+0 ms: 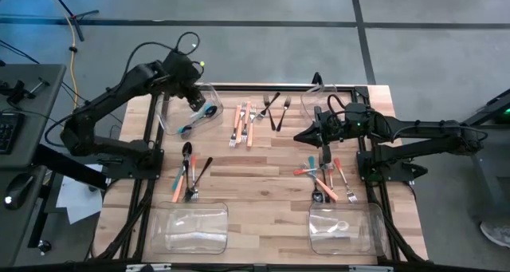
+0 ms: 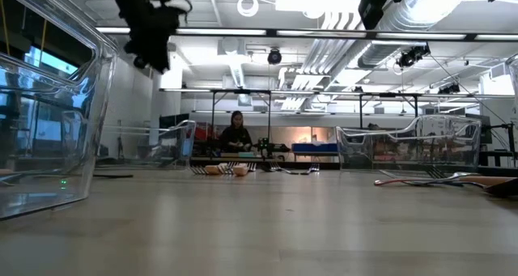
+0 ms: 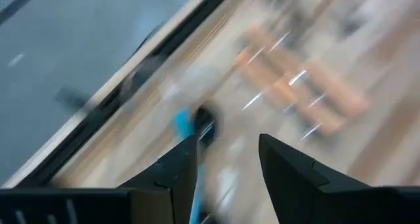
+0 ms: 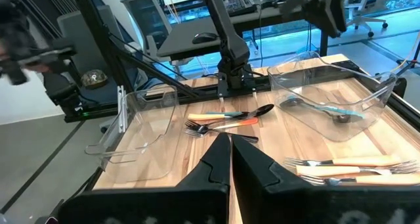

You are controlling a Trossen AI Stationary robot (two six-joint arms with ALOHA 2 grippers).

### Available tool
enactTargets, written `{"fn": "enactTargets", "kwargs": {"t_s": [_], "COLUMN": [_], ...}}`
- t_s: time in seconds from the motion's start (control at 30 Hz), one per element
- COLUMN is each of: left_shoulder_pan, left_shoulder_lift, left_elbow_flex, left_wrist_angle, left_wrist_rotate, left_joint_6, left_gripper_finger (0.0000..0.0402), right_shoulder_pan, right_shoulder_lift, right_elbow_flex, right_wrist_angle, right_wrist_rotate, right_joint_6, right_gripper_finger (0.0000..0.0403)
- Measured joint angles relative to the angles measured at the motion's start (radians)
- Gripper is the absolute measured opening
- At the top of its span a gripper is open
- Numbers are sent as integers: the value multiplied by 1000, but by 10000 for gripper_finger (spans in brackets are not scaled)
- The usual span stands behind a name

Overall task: Sort silverware by color (type)
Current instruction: Put the light orange fork into the bottom left transparent bin

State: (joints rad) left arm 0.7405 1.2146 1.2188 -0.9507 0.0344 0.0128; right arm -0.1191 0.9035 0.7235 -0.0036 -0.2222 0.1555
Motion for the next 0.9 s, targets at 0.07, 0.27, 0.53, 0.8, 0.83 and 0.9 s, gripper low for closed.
{"fn": "enactTargets", "kwargs": {"t_s": [0.07, 0.27, 0.53, 0.8, 0.83, 0.9], "left_shoulder_pan": [-42, -252, -604, -780, -783, -783], "left_shoulder_lift": [-48, -228, -385, -400, -401, -401], "left_elbow_flex": [-33, -208, -518, -655, -657, -659], "left_wrist_angle": [103, 479, 950, 1134, 1137, 1136], "left_wrist_rotate": [48, 68, -121, -319, -321, -320], "left_joint_6": [-46, -193, -298, -264, -264, -249], "left_gripper_finger": [151, 151, 151, 115, 105, 77], "right_shoulder_pan": [0, 0, 0, 0, 0, 0], "right_shoulder_lift": [0, 0, 0, 0, 0, 0], "right_elbow_flex": [0, 0, 0, 0, 0, 0], "right_wrist_angle": [0, 0, 41, 55, 58, 59], "right_wrist_rotate": [0, -3, -3, -3, -3, -3], "right_joint_6": [0, 0, 0, 0, 0, 0], "right_gripper_finger": [0, 0, 0, 0, 0, 0]}}
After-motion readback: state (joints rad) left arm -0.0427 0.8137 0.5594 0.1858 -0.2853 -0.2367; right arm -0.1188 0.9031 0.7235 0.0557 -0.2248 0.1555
